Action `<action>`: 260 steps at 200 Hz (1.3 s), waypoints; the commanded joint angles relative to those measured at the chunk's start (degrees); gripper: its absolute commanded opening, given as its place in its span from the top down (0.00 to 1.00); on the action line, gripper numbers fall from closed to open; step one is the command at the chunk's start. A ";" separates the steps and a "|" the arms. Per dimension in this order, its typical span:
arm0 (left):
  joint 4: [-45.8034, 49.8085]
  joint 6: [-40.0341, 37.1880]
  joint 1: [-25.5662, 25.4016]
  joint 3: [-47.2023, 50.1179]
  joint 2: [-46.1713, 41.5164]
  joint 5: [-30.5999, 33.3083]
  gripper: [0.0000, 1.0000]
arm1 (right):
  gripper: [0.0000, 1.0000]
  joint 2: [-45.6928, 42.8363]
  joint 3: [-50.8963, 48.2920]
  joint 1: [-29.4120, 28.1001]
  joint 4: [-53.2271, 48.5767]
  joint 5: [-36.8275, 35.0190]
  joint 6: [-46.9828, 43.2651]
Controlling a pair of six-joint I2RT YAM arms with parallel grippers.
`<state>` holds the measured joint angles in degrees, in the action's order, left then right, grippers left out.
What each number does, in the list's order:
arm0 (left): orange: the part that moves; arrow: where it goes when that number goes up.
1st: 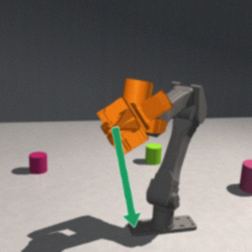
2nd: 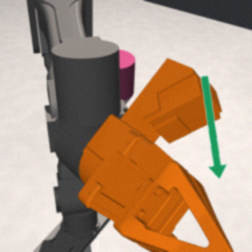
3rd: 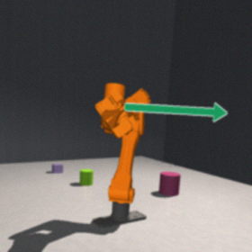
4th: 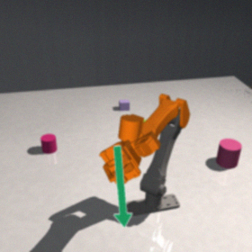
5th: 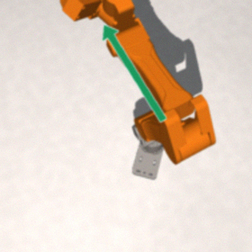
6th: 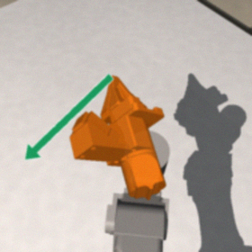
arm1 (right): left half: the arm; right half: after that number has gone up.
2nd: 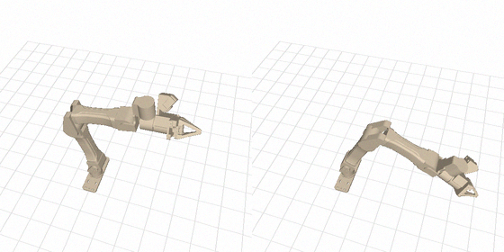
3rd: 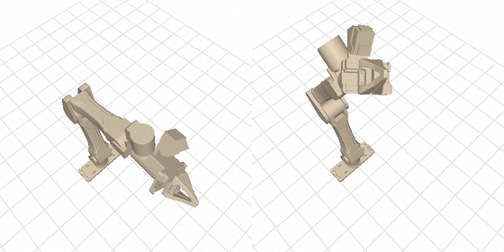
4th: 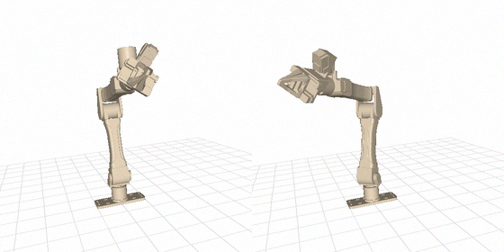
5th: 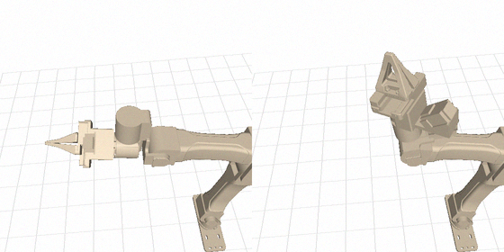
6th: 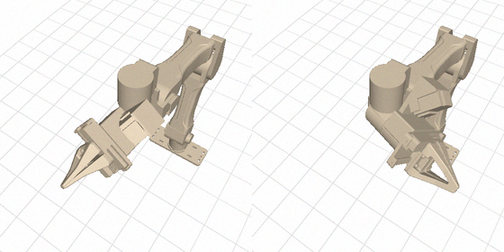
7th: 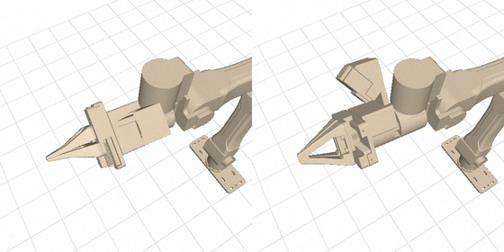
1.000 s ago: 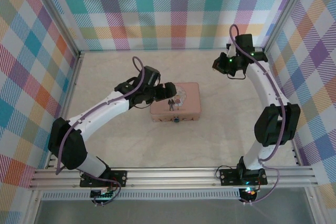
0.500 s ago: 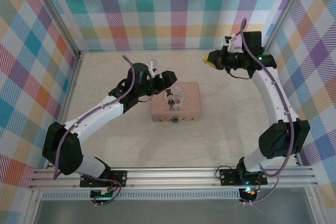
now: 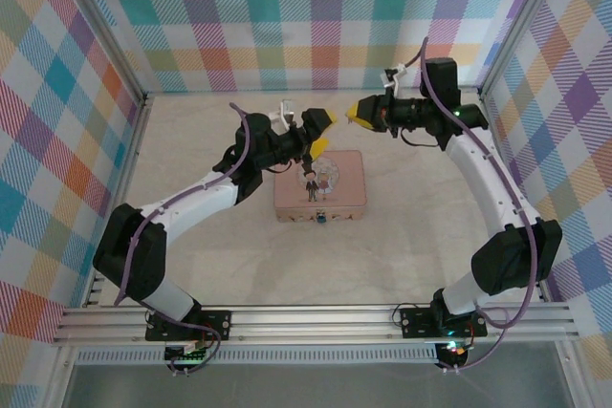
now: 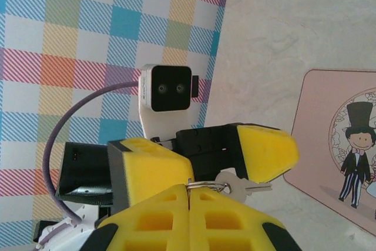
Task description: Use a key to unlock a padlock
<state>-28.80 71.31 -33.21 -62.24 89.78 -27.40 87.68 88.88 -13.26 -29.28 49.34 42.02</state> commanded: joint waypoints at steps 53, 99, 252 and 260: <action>-15.51 16.74 0.25 4.04 0.56 -2.19 0.04 | 1.00 -0.36 -4.97 -1.84 6.92 2.34 0.34; -17.30 17.28 -0.41 3.68 1.59 -2.84 0.08 | 1.00 0.11 -6.73 -2.57 11.61 4.01 3.32; -27.10 24.07 -0.63 5.03 4.61 -1.43 0.37 | 1.00 1.39 -9.19 -6.97 11.86 5.15 -0.48; -27.10 24.09 -0.54 5.23 4.53 -1.30 0.38 | 1.00 1.06 -9.52 -7.04 11.49 5.15 -0.91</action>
<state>-52.60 94.94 -33.87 -58.26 95.33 -28.88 89.95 80.95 -19.75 -16.93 52.71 43.90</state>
